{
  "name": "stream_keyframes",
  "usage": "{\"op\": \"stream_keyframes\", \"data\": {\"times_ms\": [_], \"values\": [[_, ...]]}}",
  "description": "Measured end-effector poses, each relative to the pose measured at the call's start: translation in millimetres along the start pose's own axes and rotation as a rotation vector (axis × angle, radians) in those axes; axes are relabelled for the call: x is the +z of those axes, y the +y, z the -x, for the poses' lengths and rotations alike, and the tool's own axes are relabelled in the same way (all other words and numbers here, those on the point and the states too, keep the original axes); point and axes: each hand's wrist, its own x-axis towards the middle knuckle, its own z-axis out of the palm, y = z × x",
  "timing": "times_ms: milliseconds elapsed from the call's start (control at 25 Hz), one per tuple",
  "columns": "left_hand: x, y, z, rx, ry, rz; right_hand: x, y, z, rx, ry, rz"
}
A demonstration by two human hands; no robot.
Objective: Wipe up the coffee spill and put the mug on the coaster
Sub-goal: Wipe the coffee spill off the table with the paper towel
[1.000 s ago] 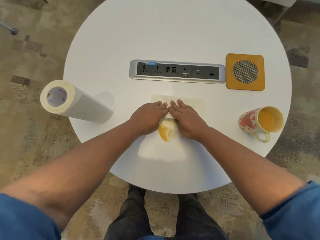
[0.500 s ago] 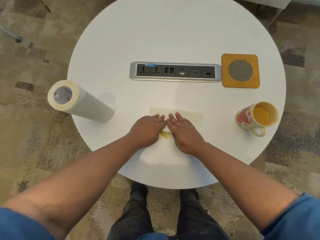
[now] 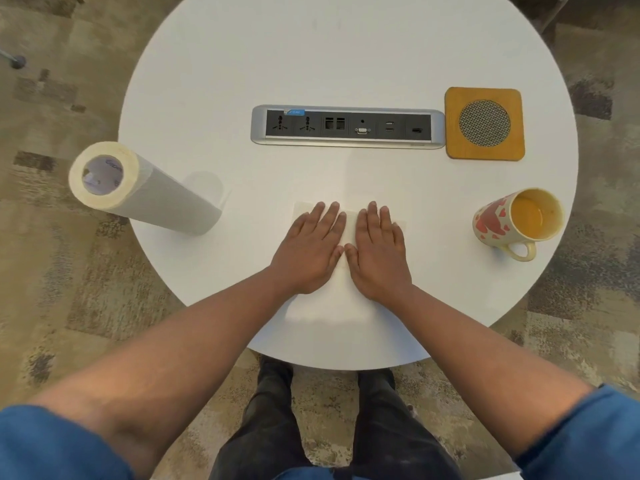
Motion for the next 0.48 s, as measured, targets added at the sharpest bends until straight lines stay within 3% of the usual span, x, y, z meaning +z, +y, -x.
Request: {"op": "stream_keyframes", "data": {"times_ms": [480], "values": [[19,-4,15,-0.01,0.008,0.002,14,-12,11,-0.001,0.021,0.028]]}}
